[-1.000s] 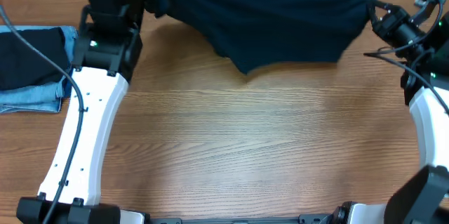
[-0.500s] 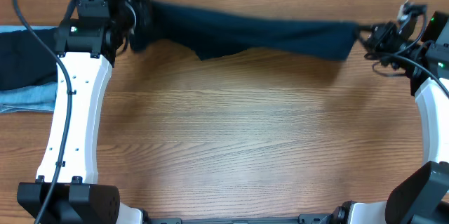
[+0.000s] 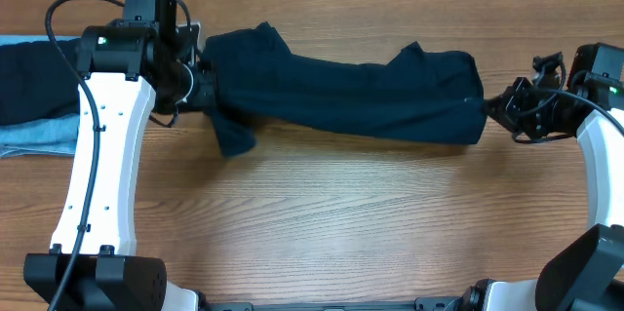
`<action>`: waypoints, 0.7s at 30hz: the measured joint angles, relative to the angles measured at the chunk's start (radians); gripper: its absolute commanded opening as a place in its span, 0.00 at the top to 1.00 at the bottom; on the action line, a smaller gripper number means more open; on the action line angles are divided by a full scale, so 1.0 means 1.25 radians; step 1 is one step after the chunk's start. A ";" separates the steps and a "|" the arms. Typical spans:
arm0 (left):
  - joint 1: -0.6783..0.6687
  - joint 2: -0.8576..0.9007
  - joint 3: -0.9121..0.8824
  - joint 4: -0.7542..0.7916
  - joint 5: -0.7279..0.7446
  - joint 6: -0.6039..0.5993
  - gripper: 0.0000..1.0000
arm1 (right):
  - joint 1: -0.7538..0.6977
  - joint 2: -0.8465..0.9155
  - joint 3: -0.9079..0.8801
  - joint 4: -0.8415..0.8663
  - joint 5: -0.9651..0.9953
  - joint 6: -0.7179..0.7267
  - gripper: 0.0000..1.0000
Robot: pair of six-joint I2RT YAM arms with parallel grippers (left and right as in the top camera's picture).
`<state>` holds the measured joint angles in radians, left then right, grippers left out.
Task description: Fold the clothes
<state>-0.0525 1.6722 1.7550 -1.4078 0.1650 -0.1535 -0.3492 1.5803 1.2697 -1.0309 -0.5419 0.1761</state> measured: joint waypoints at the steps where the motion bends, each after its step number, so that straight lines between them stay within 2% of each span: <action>1: 0.000 0.000 0.000 -0.008 0.000 0.000 0.94 | 0.000 0.000 0.000 -0.021 0.013 -0.003 0.96; 10: 0.000 0.000 0.000 -0.133 -0.001 0.002 0.85 | 0.000 0.000 0.000 -0.150 0.154 -0.008 0.94; 11: 0.000 0.000 0.000 -0.144 -0.004 0.002 0.82 | 0.000 0.000 0.000 -0.156 0.174 -0.003 0.88; 12: 0.000 0.000 0.000 -0.155 -0.007 0.003 0.76 | 0.000 0.000 0.000 -0.158 0.193 0.003 0.71; 15: 0.000 0.000 0.000 -0.176 -0.025 0.005 0.70 | -0.001 0.000 0.000 -0.160 0.235 0.020 0.56; 16: 0.000 0.000 0.000 -0.177 -0.029 0.005 0.70 | -0.001 0.000 0.000 -0.160 0.240 0.024 0.47; 17: 0.000 0.000 0.000 -0.177 -0.036 0.005 0.69 | -0.002 0.000 0.000 -0.160 0.247 0.023 0.43; 21: 0.000 0.000 0.000 -0.172 -0.055 0.005 0.67 | -0.002 0.000 0.000 -0.173 0.274 0.028 0.41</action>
<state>-0.0525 1.6722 1.7550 -1.6226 0.0959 -0.1467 -0.3519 1.5803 1.2697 -1.2476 -0.1989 0.2111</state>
